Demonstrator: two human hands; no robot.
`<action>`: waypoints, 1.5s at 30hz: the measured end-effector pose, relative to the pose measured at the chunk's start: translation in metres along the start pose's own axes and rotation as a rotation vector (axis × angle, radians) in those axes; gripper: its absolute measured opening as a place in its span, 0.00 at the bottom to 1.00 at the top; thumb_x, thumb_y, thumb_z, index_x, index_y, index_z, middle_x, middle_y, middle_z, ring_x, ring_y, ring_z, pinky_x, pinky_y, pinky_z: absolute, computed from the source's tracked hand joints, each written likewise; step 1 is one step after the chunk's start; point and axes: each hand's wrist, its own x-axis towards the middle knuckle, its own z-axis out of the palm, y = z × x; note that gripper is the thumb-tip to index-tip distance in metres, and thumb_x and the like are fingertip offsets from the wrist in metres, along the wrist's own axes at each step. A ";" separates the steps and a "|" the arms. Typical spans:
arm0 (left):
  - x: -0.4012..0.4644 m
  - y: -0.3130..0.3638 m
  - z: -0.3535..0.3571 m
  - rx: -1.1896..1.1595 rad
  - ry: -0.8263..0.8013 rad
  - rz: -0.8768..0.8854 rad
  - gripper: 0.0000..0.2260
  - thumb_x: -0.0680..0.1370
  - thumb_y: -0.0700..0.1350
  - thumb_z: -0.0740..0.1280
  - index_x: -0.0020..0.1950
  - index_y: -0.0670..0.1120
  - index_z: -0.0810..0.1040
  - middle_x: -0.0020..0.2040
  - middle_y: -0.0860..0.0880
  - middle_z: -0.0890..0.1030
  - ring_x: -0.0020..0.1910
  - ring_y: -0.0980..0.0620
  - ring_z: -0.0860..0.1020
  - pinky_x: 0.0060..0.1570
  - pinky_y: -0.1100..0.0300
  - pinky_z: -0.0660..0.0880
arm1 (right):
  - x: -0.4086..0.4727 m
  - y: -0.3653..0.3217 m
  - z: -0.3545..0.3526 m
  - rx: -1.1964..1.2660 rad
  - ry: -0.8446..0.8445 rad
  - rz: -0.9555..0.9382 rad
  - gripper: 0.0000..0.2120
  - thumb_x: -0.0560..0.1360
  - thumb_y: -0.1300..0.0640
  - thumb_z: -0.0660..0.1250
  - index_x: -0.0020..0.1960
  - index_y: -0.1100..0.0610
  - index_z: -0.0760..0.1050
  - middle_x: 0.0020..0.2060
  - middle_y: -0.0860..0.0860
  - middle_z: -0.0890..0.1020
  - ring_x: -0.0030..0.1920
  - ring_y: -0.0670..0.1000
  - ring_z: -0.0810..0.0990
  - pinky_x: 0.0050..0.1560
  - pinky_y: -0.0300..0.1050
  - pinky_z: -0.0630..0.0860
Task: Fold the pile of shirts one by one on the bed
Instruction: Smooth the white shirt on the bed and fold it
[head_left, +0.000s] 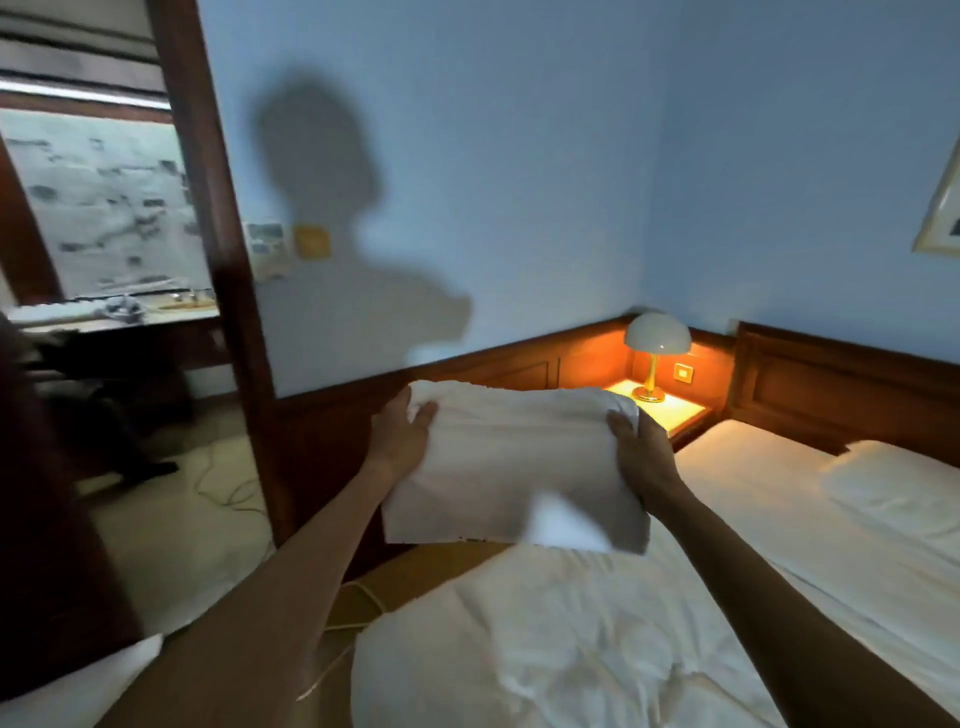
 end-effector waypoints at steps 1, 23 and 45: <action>0.005 -0.014 -0.030 0.018 0.038 -0.006 0.25 0.83 0.50 0.62 0.77 0.40 0.64 0.76 0.40 0.66 0.75 0.41 0.63 0.72 0.57 0.57 | -0.002 -0.016 0.031 0.012 -0.032 -0.015 0.18 0.83 0.50 0.59 0.66 0.60 0.74 0.59 0.56 0.79 0.60 0.57 0.76 0.59 0.50 0.72; -0.063 -0.337 -0.577 0.316 0.810 -0.498 0.24 0.83 0.51 0.62 0.75 0.40 0.67 0.74 0.40 0.70 0.73 0.40 0.68 0.68 0.54 0.64 | -0.196 -0.285 0.674 0.349 -0.979 -0.365 0.15 0.83 0.50 0.58 0.65 0.56 0.73 0.56 0.53 0.79 0.56 0.54 0.78 0.55 0.51 0.75; -0.406 -0.521 -0.861 0.425 1.636 -1.106 0.25 0.82 0.54 0.64 0.75 0.41 0.70 0.73 0.43 0.72 0.71 0.42 0.70 0.67 0.54 0.66 | -0.697 -0.483 0.999 0.465 -1.904 -0.551 0.19 0.77 0.43 0.60 0.59 0.53 0.78 0.54 0.50 0.82 0.55 0.52 0.80 0.57 0.54 0.77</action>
